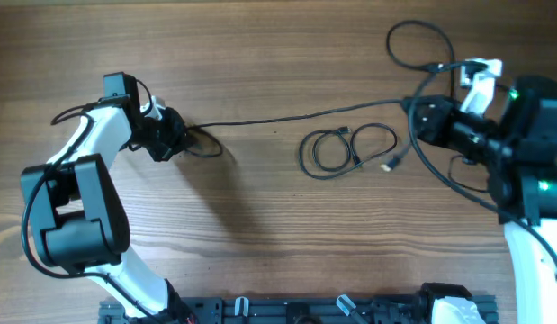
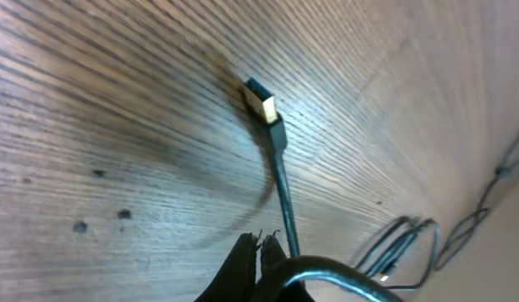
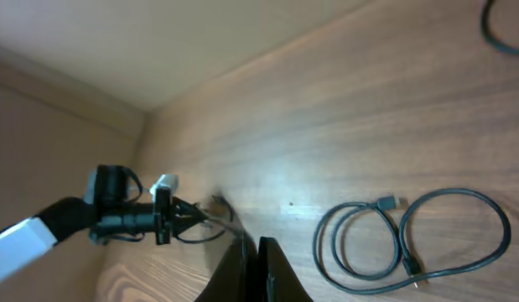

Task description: Untangle cables

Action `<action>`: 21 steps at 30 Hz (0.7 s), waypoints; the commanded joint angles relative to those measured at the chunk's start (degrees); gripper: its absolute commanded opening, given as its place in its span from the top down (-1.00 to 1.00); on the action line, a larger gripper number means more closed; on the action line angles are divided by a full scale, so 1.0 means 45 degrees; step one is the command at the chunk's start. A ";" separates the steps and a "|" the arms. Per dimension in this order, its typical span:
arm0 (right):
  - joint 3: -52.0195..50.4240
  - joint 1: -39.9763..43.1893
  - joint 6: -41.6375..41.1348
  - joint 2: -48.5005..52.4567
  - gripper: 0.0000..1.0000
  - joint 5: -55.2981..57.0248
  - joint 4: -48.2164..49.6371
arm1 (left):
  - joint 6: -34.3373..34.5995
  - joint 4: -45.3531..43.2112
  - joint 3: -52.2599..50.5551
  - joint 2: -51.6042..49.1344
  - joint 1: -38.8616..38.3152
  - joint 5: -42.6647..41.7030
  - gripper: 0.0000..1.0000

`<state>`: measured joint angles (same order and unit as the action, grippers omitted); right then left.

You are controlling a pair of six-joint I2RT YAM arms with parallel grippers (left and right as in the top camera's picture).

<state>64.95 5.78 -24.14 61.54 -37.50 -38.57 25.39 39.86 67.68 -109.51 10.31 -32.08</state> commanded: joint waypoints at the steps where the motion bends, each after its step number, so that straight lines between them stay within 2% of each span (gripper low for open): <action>1: 0.0253 0.0981 0.0015 -0.0767 0.91 0.0928 -0.0010 | 0.0952 -0.0185 -0.0257 -0.0083 0.1020 0.2142 0.92; 6: 0.0131 0.0602 0.0228 0.0947 0.91 0.0359 -0.1690 | 0.0942 -0.0481 -0.0257 -0.0083 0.0219 0.2142 0.92; 8: -0.0131 -0.0160 0.0801 0.2103 0.91 -0.0651 -0.1685 | 0.0947 -0.0636 -0.0257 -0.0083 -0.0107 0.2142 0.92; 12: -0.0379 -0.2633 0.0806 0.4750 0.92 -0.0690 -0.1418 | 0.0918 -0.0719 -0.0257 -0.0083 -0.0636 0.1967 0.92; 13: -0.0379 -0.3303 0.0792 0.5372 0.91 -0.0690 -0.1083 | 0.0593 -0.0831 -0.0257 -0.0083 -0.0767 0.1515 0.91; 17: -0.0379 -0.5634 -0.0049 0.7495 0.91 -0.0695 0.1229 | -0.2395 -0.1603 -0.0257 -0.0083 -0.1681 -0.2390 0.76; 21: -0.0379 -0.7111 -0.1059 0.8539 0.92 -0.0690 0.4027 | -0.2992 -0.1880 -0.0257 -0.0083 -0.2657 -0.3400 0.66</action>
<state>63.11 -23.09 -25.32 97.80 -39.46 -24.10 16.53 32.23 67.07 -109.23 0.97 -40.99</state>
